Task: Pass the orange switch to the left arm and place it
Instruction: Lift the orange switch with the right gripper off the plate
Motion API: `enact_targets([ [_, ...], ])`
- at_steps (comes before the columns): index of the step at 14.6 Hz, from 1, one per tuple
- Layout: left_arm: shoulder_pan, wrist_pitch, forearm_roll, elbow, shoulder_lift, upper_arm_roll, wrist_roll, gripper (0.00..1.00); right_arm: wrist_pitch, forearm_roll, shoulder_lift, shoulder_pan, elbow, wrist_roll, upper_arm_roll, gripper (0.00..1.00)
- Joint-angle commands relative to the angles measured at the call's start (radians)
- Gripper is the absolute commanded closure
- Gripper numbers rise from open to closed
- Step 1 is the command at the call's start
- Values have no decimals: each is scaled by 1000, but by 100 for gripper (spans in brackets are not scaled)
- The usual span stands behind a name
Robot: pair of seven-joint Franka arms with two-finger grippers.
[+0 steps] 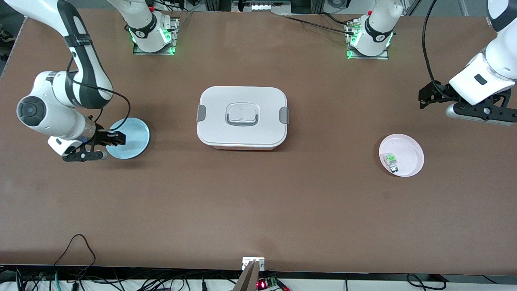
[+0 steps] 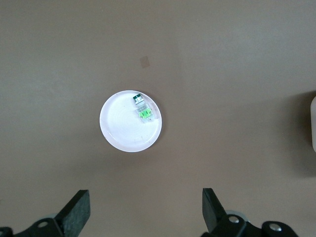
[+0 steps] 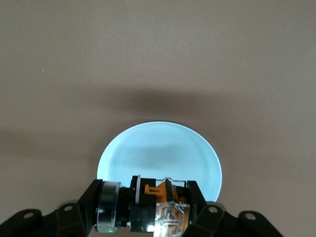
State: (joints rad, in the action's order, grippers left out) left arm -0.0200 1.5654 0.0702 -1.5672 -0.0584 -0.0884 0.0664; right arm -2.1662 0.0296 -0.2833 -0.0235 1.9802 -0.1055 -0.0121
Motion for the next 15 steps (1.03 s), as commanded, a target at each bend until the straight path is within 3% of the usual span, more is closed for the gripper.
enact_targets([
  [1,0,-18,14,24,-9,-7,-5,0,84,-17,16,-3,-75,-63,-5,71],
  [6,0,-60,13,19,-14,-7,4,0,157,-131,30,-3,-176,-100,-35,79],
  [13,0,-100,11,16,-14,-7,4,0,137,-247,47,-4,-225,-517,-32,79],
  [15,-1,-100,11,16,-14,-8,3,0,115,-337,47,-4,-231,-629,-32,79],
])
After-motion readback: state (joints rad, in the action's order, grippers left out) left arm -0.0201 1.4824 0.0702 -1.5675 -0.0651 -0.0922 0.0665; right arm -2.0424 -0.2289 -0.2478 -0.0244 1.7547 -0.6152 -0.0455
